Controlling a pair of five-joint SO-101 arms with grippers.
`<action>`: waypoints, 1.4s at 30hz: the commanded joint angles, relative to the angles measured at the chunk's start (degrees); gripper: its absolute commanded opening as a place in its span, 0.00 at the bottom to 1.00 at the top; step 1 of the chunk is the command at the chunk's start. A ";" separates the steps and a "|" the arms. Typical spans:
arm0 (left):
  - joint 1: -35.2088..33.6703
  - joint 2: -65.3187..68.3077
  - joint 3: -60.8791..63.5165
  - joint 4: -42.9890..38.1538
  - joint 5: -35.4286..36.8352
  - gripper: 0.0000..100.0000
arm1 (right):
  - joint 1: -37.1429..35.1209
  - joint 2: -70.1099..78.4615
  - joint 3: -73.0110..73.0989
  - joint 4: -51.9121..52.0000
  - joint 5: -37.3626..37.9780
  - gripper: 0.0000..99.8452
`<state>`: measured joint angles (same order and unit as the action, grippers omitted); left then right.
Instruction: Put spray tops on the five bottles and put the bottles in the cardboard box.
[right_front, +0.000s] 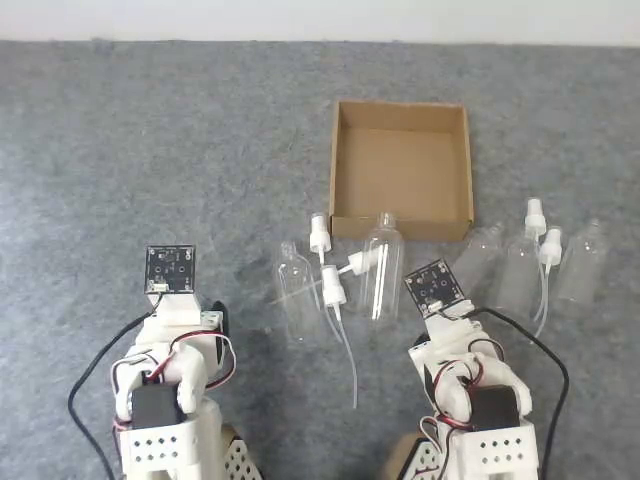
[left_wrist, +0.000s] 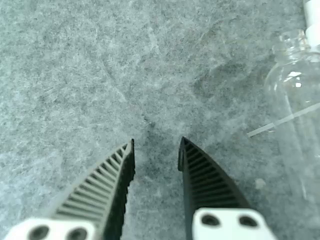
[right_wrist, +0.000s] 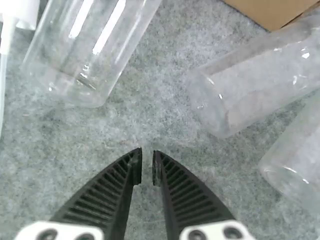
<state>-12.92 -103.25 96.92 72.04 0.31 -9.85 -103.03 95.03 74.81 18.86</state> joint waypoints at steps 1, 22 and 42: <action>-0.18 -1.14 -0.40 0.26 0.18 0.13 | 0.31 -0.92 1.41 0.31 0.44 0.01; 12.57 -1.14 -0.40 0.26 0.26 0.13 | 0.66 -1.01 0.26 -8.66 0.62 0.01; 12.57 -1.05 -0.40 0.00 0.00 0.13 | 1.01 -1.01 -2.81 -19.47 0.35 0.01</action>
<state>-0.26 -103.25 96.92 72.04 0.40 -9.41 -103.03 95.03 55.74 18.95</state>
